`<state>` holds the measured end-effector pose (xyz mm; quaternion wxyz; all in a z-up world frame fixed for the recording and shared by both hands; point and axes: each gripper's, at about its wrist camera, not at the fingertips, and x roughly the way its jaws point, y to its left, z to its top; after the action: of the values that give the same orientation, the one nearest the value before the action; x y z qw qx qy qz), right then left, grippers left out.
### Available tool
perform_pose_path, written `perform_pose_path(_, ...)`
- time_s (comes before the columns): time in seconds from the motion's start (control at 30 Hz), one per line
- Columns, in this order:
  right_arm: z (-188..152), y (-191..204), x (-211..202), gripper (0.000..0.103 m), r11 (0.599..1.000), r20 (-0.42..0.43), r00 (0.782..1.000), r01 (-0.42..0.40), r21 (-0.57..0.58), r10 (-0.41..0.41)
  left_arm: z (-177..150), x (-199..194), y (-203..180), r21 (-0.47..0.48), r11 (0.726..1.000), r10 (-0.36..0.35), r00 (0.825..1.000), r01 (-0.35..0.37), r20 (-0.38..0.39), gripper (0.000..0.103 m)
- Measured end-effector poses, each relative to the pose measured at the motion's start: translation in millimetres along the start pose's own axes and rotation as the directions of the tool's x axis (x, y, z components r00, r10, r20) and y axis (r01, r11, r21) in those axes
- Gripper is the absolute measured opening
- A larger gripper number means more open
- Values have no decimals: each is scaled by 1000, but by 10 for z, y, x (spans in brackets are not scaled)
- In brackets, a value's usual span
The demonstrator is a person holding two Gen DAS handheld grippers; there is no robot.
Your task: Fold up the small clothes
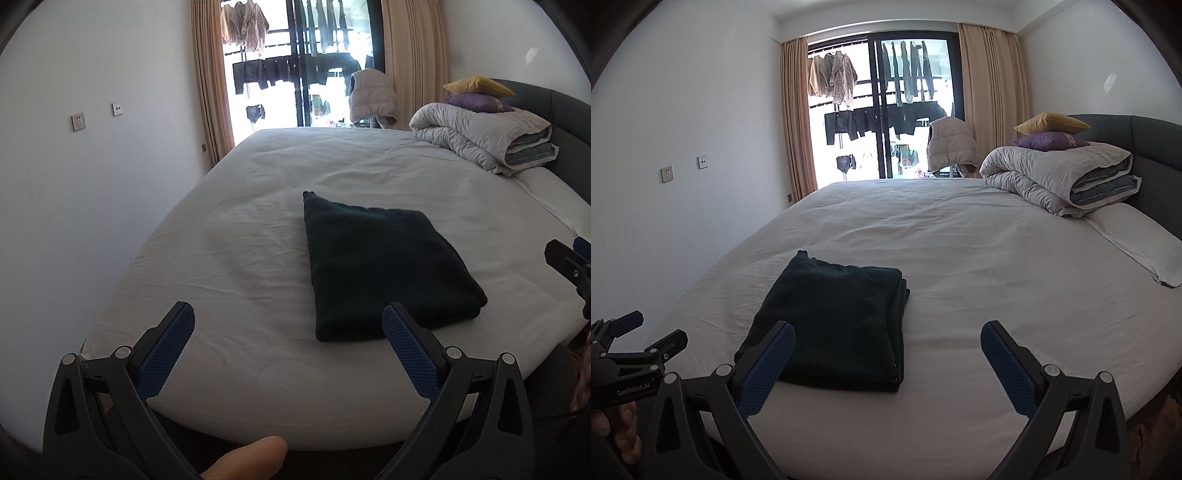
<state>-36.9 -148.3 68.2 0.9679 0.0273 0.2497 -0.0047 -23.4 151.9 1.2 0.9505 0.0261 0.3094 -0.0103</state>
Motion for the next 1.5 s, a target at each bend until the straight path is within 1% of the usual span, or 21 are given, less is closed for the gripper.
perform_pose_path(0.07,-66,9,71,103,1000,-38,999,4,4,-4,-63,107,19,-8,1000,0,999,0,-34,103)
perform_pose_path(0.17,-150,17,156,103,1000,-89,996,4,20,-2,-130,236,48,-18,1000,-6,998,5,-66,103)
perform_pose_path(0.3,-188,54,224,103,1000,-120,993,0,18,3,-181,334,121,-35,999,-10,994,6,-105,103)
perform_pose_path(0.53,-227,109,293,103,1000,-151,988,-8,9,9,-222,440,185,-60,998,-2,992,-6,-126,103)
perform_pose_path(0.77,-284,133,351,103,1000,-179,984,-16,10,18,-270,469,196,-65,998,-1,988,-9,-153,103)
perform_pose_path(1.2,-349,126,416,103,1000,-221,975,-21,22,26,-286,497,146,-61,998,1,986,-12,-164,103)
perform_pose_path(1.5,-374,134,433,103,999,-234,972,-24,25,29,-292,519,147,-63,998,-1,985,-10,-171,103)
